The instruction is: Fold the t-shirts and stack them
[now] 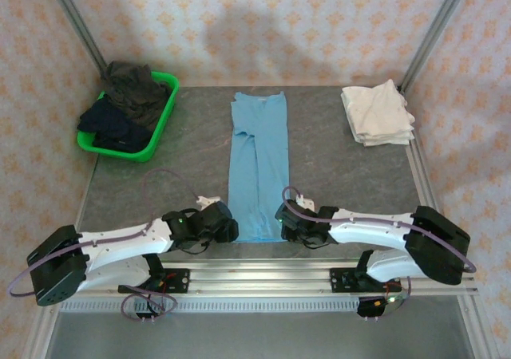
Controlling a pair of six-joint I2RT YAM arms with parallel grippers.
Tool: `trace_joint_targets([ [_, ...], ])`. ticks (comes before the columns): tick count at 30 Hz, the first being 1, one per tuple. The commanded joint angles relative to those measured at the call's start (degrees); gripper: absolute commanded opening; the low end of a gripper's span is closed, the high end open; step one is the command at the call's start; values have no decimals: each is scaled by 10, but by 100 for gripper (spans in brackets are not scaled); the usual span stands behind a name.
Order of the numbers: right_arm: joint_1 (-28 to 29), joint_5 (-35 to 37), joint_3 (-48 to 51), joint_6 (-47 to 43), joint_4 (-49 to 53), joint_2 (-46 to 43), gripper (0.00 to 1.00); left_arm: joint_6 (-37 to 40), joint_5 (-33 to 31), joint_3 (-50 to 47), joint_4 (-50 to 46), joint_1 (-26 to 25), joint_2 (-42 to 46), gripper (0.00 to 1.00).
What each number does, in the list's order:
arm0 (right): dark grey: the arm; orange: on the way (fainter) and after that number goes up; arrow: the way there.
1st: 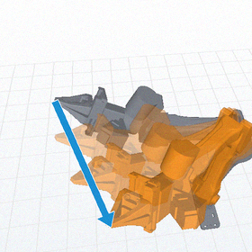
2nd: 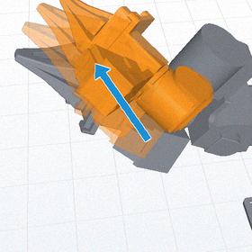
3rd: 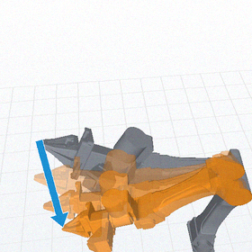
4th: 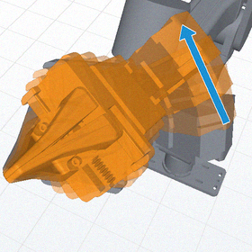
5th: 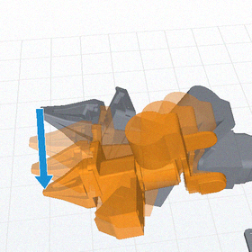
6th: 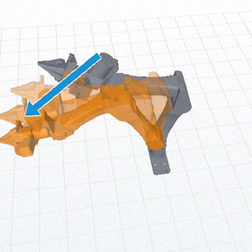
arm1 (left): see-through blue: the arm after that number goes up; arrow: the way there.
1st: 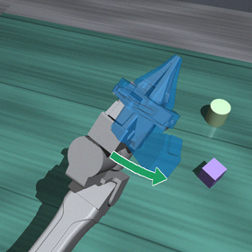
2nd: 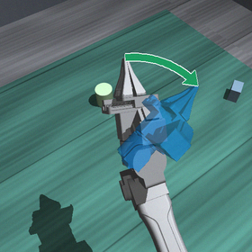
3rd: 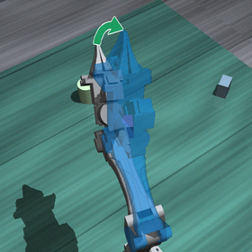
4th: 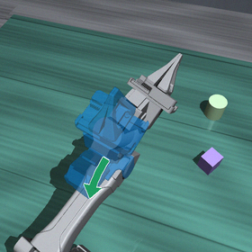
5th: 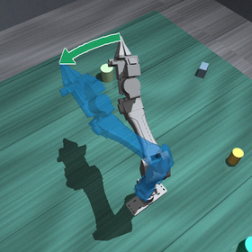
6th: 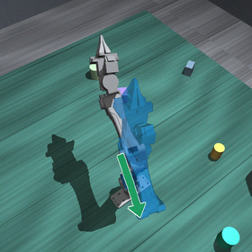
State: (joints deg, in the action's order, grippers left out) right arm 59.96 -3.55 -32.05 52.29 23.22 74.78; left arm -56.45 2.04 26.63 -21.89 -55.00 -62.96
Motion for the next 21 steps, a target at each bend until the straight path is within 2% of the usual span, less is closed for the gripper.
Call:
trace_joint_targets([
  [1,4,-19,4,5,-75,32,34,-12,-21,5,13,-10,-16,67],
  [4,5,-22,-2,2,-77,30,31,-13,4,2,60,-19,-42,58],
  [7,5,-24,-5,0,-81,23,24,-14,21,0,96,-26,-53,47],
  [11,4,-26,-7,-3,-81,17,18,-17,37,-6,130,-29,-59,38],
  [16,4,-21,-9,-8,-74,7,14,-16,42,-9,124,-29,-61,27],
  [21,5,-17,-12,-12,-63,-1,9,-9,15,-2,62,-29,-34,2],
])
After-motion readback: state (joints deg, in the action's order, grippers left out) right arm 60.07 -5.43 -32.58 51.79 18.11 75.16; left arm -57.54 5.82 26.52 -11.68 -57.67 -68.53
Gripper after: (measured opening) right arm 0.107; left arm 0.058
